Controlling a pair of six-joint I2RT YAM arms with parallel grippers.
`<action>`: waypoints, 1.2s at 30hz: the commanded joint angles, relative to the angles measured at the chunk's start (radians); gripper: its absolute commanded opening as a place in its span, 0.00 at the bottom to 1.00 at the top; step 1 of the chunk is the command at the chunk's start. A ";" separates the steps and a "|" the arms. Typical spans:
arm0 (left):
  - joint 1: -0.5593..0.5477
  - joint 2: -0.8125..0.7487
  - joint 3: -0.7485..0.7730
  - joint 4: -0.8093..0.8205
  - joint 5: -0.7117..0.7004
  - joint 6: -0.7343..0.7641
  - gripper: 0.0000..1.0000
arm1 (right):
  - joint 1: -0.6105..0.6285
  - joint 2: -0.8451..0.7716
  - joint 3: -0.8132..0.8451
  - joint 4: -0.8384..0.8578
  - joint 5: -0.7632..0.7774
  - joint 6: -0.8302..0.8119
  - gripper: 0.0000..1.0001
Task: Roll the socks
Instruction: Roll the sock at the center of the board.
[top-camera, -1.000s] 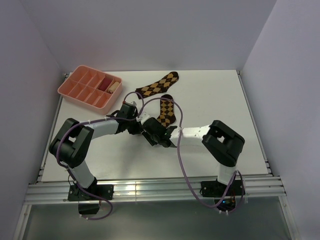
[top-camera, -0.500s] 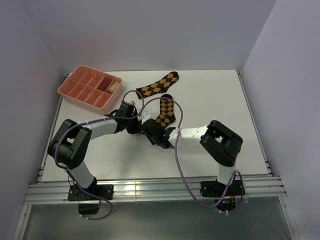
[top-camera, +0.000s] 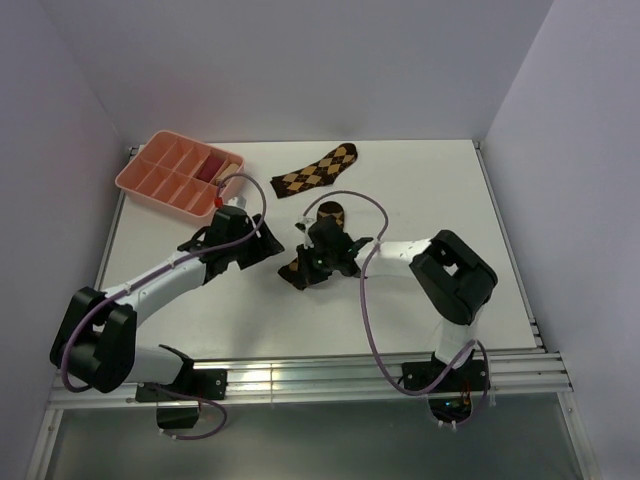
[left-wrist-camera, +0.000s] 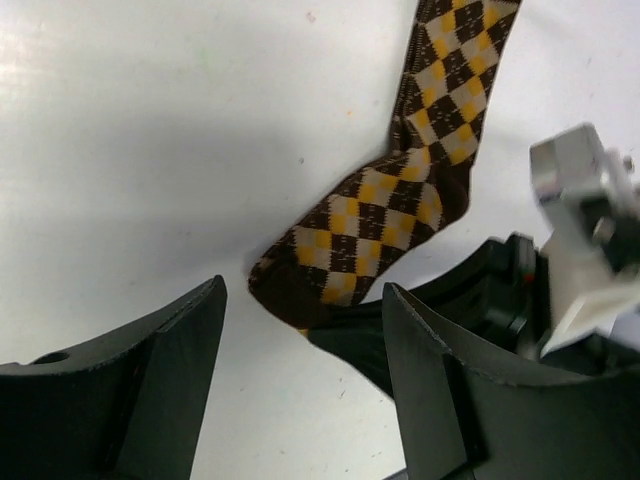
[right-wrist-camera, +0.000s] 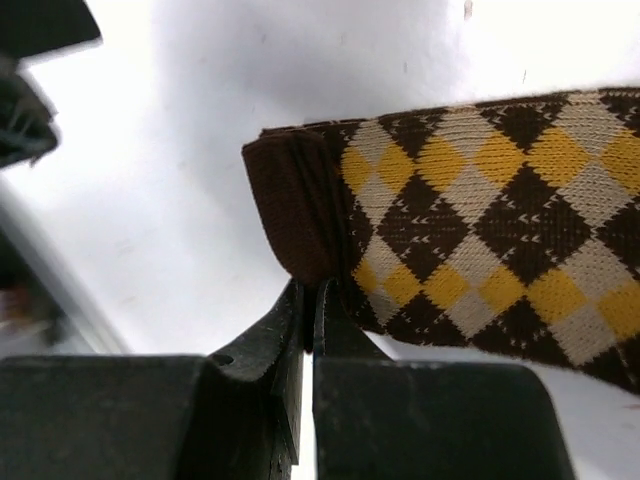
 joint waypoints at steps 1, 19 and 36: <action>-0.015 -0.049 -0.047 -0.003 -0.017 -0.045 0.69 | -0.078 0.032 -0.059 0.109 -0.339 0.191 0.00; -0.077 0.110 -0.037 0.079 0.024 -0.096 0.63 | -0.248 0.242 -0.183 0.422 -0.597 0.484 0.00; -0.094 0.293 0.094 -0.051 0.014 -0.050 0.22 | -0.265 0.196 -0.150 0.259 -0.493 0.351 0.00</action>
